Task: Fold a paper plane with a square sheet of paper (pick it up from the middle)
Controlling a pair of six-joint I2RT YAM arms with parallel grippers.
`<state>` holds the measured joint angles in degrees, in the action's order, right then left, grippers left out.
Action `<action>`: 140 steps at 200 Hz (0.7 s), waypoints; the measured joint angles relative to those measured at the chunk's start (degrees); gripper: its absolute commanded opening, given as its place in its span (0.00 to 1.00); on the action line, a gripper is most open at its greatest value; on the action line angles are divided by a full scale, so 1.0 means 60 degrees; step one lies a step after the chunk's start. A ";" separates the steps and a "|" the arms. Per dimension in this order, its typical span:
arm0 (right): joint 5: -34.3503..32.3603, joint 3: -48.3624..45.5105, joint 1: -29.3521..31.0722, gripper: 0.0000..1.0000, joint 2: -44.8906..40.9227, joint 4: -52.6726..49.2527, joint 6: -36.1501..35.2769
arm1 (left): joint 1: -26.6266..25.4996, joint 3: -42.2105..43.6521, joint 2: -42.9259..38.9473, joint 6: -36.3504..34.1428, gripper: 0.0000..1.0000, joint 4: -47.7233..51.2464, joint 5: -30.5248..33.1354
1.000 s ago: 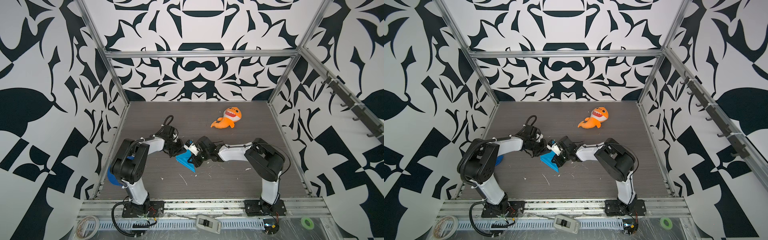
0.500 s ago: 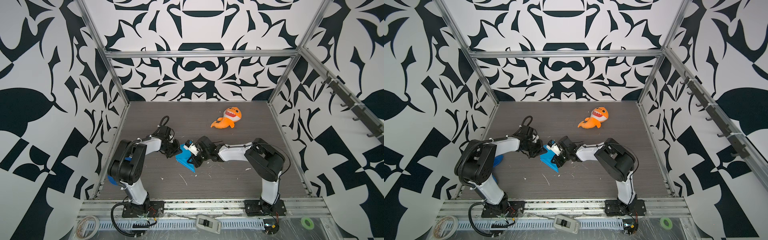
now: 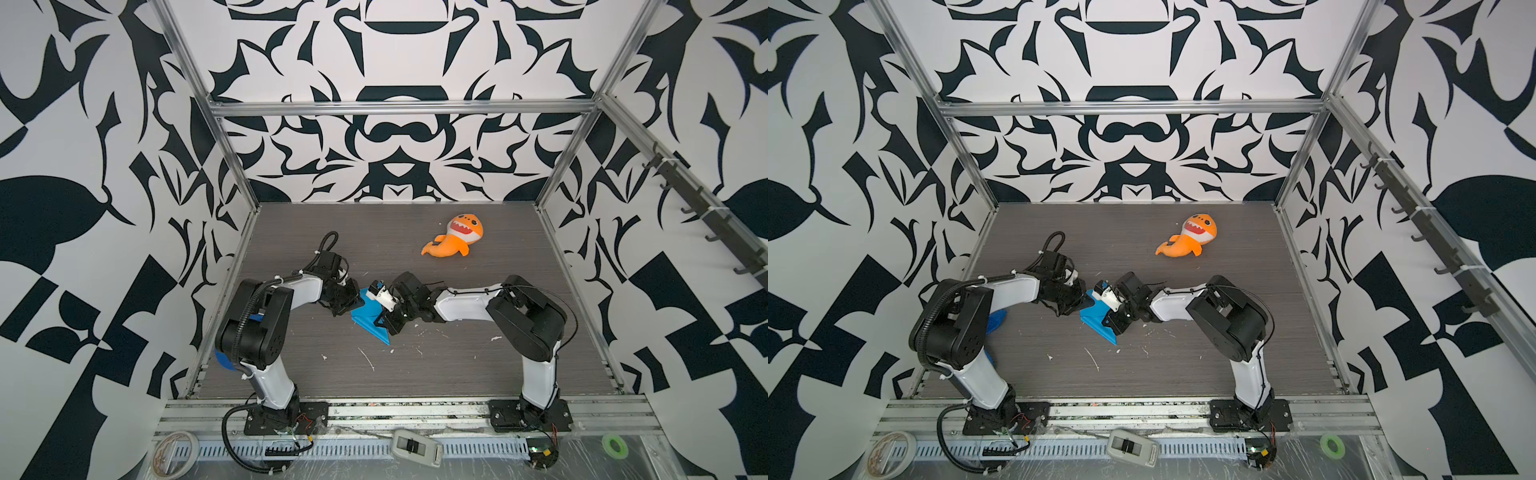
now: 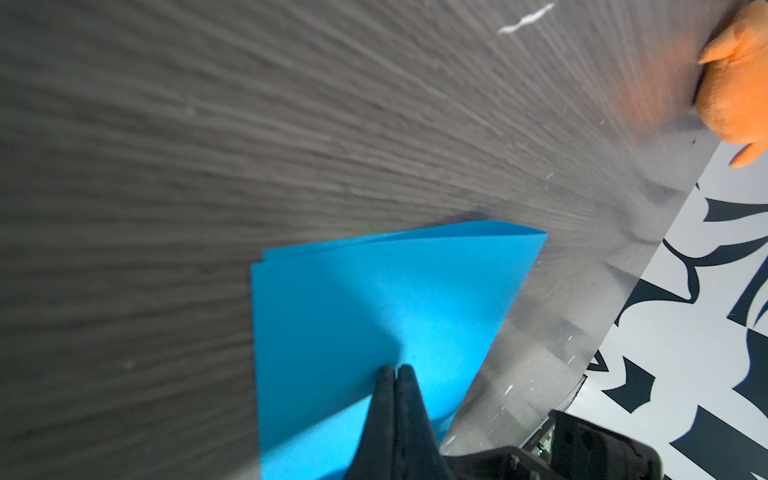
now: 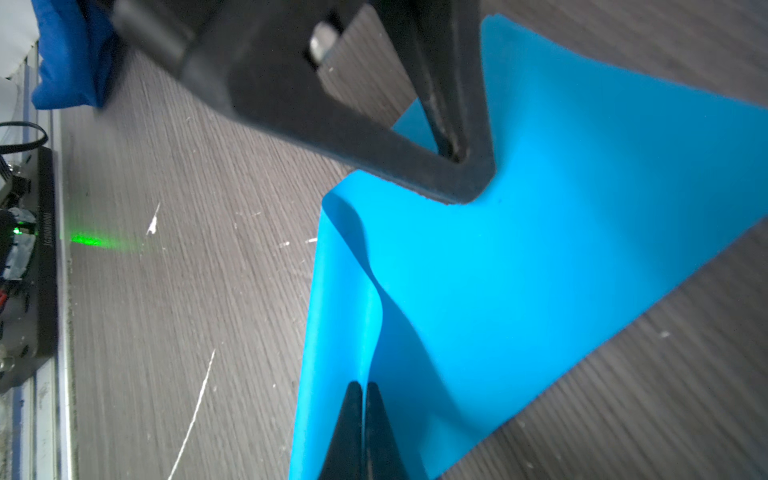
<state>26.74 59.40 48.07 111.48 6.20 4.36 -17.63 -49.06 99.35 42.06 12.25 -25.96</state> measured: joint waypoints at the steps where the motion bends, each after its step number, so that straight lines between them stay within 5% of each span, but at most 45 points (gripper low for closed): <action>1: -0.0004 0.0004 0.0000 0.00 0.0000 -0.0004 -0.0004 | 0.0000 0.0000 0.0000 0.0000 0.02 0.0000 0.0000; 140: -0.0142 0.0084 0.0000 0.00 0.0004 -0.0142 0.0084 | 0.0058 0.0033 -0.0368 0.0215 0.12 0.0117 0.0015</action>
<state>25.89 59.90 48.07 111.50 5.34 4.86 -17.28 -48.86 97.14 43.35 12.95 -25.87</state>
